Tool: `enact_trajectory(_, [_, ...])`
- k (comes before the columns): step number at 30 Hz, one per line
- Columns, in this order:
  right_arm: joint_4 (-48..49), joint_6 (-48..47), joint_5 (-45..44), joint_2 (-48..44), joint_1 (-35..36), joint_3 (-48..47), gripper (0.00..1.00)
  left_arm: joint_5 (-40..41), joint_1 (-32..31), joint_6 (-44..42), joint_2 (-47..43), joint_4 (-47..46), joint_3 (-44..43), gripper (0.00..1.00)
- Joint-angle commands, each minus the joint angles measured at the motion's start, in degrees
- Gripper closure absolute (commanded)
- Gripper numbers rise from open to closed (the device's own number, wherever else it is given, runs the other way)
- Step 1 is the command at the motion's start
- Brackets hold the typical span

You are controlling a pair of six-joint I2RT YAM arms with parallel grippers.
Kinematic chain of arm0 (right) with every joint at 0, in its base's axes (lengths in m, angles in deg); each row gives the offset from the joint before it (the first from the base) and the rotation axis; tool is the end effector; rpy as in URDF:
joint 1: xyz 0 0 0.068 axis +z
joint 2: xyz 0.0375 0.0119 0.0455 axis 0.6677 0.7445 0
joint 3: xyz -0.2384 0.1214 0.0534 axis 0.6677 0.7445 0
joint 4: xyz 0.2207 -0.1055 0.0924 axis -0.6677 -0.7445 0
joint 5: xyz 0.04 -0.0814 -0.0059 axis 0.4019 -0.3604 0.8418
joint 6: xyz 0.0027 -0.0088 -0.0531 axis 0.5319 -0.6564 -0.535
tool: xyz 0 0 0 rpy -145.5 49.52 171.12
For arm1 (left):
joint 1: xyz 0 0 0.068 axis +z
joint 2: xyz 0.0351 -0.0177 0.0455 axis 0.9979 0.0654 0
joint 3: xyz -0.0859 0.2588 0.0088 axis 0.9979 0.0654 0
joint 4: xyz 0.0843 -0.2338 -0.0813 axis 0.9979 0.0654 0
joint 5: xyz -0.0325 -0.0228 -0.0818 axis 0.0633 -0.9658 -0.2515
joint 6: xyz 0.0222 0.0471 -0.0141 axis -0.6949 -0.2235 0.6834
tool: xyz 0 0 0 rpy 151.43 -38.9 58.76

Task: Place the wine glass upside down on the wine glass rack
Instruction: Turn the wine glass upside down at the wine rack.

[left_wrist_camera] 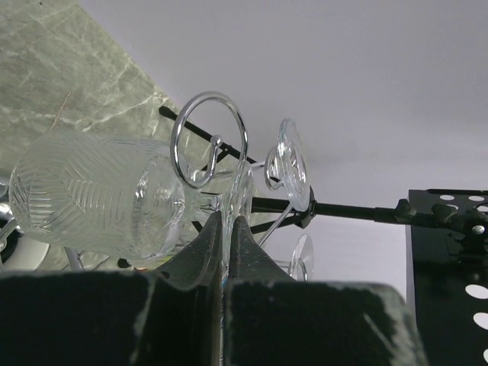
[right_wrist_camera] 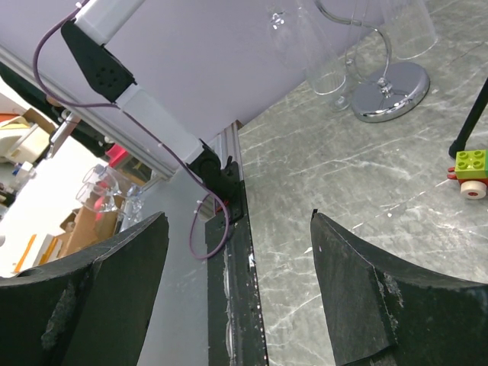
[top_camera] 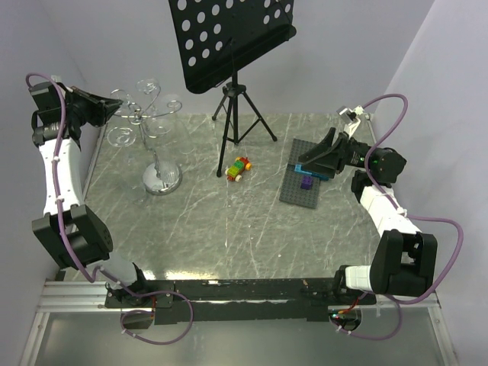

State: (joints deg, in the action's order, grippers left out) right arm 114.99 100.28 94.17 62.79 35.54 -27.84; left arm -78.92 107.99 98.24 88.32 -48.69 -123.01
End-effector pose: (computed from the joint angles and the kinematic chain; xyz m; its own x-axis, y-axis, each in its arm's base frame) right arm 0.2486 0.0081 0.3651 -0.5189 0.1181 -0.8466 -0.8413 0.1050 0.5303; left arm 0.3419 0.1150 0.4091 -0.3224 -0.8954 -0.3070 -0.1980 0.3809 -0.9032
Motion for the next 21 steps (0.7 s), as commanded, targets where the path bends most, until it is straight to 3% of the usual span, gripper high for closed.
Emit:
enact_trajectory(1, [19.5, -1.4, 14.7, -0.3, 0.4, -0.5, 0.19, 1.5, 0.8, 0.5, 1.3, -1.1, -3.4, 0.99])
enact_trajectory(21, [19.5, -1.9, 14.1, 0.0, 0.4, 0.1, 0.19, 3.2, 0.9, 5.2, 3.5, -7.1, -3.5, 0.99])
